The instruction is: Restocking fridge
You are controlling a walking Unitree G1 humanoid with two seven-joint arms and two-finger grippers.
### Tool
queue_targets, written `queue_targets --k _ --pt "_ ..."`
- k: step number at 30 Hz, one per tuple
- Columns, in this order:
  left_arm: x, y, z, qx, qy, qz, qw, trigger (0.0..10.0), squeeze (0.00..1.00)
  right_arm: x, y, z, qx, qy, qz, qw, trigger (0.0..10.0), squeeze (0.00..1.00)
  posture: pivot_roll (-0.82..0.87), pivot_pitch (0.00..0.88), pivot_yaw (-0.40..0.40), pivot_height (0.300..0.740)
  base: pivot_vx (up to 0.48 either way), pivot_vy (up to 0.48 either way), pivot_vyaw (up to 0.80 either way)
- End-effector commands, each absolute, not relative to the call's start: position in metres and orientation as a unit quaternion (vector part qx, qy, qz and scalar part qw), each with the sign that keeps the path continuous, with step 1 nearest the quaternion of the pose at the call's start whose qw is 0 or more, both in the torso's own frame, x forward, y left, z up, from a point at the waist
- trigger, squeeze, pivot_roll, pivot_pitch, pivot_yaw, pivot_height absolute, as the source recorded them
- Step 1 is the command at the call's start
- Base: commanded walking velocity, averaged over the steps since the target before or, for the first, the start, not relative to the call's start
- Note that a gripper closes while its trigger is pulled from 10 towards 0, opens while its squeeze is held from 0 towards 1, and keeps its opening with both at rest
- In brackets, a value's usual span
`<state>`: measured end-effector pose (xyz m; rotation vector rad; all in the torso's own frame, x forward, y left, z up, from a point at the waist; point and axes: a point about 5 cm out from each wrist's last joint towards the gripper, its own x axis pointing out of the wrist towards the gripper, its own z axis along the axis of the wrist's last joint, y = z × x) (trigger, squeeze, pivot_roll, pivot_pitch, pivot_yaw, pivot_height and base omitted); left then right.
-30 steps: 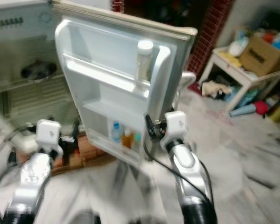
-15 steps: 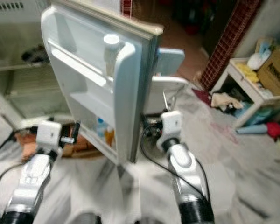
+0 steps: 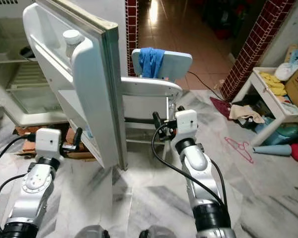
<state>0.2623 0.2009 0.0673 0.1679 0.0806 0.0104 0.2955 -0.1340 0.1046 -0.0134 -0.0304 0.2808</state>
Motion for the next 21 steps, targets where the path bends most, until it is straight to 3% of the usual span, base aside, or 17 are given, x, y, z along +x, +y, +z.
queue_targets --k 1,12,21 --pt "0.258 0.212 0.065 0.084 0.05 0.023 0.995 10.0 0.0 0.303 -0.132 0.112 -0.008 -0.031 0.14 0.99 10.0 0.0 -0.01 0.036 -0.026 0.74 0.0 0.0 0.73" --pt "0.252 0.222 0.063 0.076 0.059 0.04 0.995 10.0 0.0 0.324 -0.116 0.12 0.01 -0.031 0.139 0.99 10.0 0.0 0.03 0.048 -0.028 0.74 0.0 0.0 0.64" --pt "0.25 0.224 0.064 0.08 0.059 0.043 0.994 10.0 0.0 0.363 -0.1 0.145 0.023 -0.03 0.104 0.994 10.0 0.0 0.05 0.053 -0.035 0.74 0.0 0.0 0.0"
